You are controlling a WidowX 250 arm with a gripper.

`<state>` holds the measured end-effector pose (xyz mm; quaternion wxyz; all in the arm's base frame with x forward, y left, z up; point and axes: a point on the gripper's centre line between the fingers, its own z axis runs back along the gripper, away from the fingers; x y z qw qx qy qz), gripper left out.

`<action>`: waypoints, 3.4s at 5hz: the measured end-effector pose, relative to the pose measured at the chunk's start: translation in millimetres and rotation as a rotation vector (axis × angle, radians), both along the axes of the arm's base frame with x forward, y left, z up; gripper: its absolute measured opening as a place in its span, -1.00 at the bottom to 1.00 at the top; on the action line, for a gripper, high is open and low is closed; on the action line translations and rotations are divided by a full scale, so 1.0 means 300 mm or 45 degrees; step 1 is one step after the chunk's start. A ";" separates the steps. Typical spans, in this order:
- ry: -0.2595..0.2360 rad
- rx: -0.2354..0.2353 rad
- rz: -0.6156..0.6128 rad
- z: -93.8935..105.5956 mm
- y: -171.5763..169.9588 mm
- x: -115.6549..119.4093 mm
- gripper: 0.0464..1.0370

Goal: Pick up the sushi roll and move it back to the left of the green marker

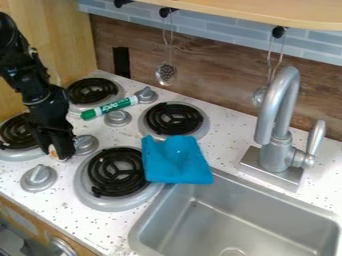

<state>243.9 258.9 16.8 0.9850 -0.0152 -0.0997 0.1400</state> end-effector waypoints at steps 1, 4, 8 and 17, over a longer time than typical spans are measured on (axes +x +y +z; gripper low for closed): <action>0.000 -0.001 0.004 0.000 0.000 0.000 0.06; -0.109 0.128 0.079 0.210 -0.032 -0.002 0.06; -0.081 0.045 -0.191 0.174 -0.235 0.174 0.06; 0.096 -0.031 -0.450 0.067 -0.376 0.437 0.06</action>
